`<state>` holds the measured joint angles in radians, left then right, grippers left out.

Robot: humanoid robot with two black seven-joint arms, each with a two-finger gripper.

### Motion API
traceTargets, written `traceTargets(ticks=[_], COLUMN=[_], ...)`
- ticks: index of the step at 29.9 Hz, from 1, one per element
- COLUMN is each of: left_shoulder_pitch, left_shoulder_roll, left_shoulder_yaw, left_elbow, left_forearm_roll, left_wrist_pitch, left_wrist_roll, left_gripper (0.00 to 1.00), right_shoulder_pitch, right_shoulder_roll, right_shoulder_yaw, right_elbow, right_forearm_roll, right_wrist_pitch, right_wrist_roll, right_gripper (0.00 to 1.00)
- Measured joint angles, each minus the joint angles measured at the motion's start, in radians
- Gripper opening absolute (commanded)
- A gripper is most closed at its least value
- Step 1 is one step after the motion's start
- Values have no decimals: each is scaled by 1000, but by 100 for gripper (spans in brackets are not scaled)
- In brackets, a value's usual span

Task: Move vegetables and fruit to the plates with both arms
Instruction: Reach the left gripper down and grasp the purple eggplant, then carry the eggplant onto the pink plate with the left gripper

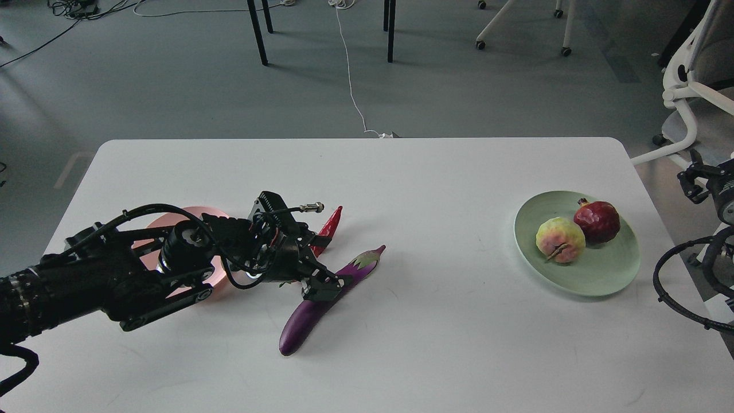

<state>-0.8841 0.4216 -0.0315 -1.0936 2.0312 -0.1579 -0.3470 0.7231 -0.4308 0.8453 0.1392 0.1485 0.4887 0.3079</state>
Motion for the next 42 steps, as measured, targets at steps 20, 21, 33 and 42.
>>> traceTargets(ticks=[20,21,33,42], left_shoulder_pitch=[-1,-2,-20,-56], left_shoulder_roll=[10,12,111,400], left_shoulder_yaw=[23,23,-12,-97], left_elbow=[-83,-80,-130,-316], left_forearm_roll=[4,4,-15,-208], left_wrist_pitch=[-29,-33,-40,-83], left_wrist_roll=[55,56,60,55], left_gripper=[42,38,17,19], right_shoulder_pitch=[18,21,26,45], right_shoulder_roll=[13,13,13,14], right_shoulder_yaw=[14,14,15,17], right_elbow=[1,1,2,2], right_forearm_roll=[0,0,0,0], right_wrist_pitch=[0,0,0,0], right_wrist_roll=[0,0,0,0], right_gripper=[99,99,99,99])
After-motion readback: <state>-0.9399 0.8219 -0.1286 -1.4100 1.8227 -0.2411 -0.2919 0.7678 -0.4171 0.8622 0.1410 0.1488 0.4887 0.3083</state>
